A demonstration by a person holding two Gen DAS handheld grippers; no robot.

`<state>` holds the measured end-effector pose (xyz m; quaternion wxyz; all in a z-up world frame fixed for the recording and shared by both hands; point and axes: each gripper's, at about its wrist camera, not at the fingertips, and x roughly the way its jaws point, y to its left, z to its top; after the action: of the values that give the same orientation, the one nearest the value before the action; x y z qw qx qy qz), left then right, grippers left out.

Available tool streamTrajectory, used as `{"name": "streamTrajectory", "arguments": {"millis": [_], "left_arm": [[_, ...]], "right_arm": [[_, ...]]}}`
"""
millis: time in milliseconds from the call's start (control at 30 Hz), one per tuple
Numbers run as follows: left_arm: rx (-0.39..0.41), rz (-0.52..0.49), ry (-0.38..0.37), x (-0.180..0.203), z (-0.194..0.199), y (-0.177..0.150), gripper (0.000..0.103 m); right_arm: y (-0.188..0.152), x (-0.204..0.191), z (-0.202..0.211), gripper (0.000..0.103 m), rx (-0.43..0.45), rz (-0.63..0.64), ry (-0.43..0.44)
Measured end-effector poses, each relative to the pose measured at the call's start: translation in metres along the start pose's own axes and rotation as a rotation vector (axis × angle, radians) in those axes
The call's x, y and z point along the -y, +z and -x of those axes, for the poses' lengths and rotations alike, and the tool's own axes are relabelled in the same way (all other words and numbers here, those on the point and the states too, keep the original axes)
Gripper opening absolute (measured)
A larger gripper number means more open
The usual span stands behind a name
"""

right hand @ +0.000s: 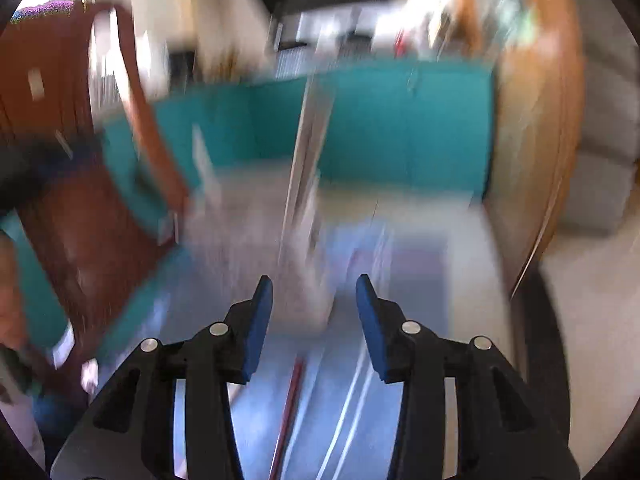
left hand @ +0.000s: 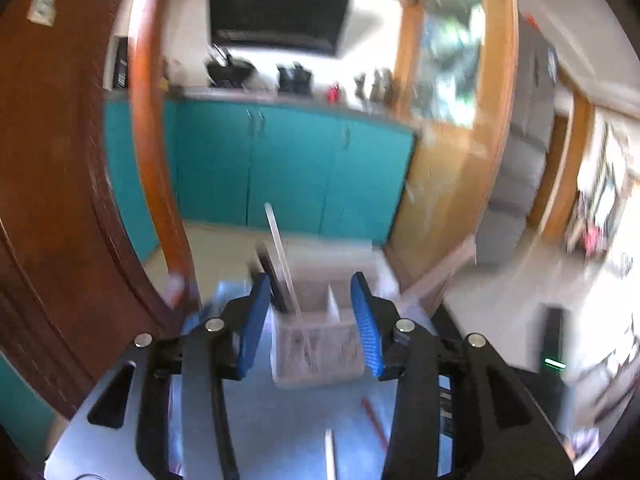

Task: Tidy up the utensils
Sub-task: 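Move both open grippers back down to the last chopsticks on the cloth, then close the right gripper on the reddish-brown chopstick while the left gripper grasps the white chopstick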

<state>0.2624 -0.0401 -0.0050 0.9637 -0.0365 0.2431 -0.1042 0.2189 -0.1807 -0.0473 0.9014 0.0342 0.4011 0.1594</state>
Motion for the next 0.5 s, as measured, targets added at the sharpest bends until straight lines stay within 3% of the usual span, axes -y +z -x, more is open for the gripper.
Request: {"name": "streamTrajectory", "arguments": {"millis": [133,267,467,500], "left_arm": [[-0.11,-0.044,0.05,0.007,-0.023,-0.042,0.042],[-0.185,-0.037,0.053,0.004,-0.033,-0.063,0.041],[-0.202,-0.053,0.051,0.007,-0.034,-0.068,0.041],[-0.206,-0.055,0.051,0.008,-0.035,-0.07,0.042]], "right_arm": [[-0.018,-0.013,-0.051,0.043,-0.181,0.009,-0.03],[-0.029,-0.022,-0.068,0.043,-0.238,0.044,-0.081],[-0.035,-0.019,-0.079,0.025,-0.273,0.027,-0.104],[-0.036,-0.018,-0.08,0.017,-0.274,0.023,-0.099]]}}
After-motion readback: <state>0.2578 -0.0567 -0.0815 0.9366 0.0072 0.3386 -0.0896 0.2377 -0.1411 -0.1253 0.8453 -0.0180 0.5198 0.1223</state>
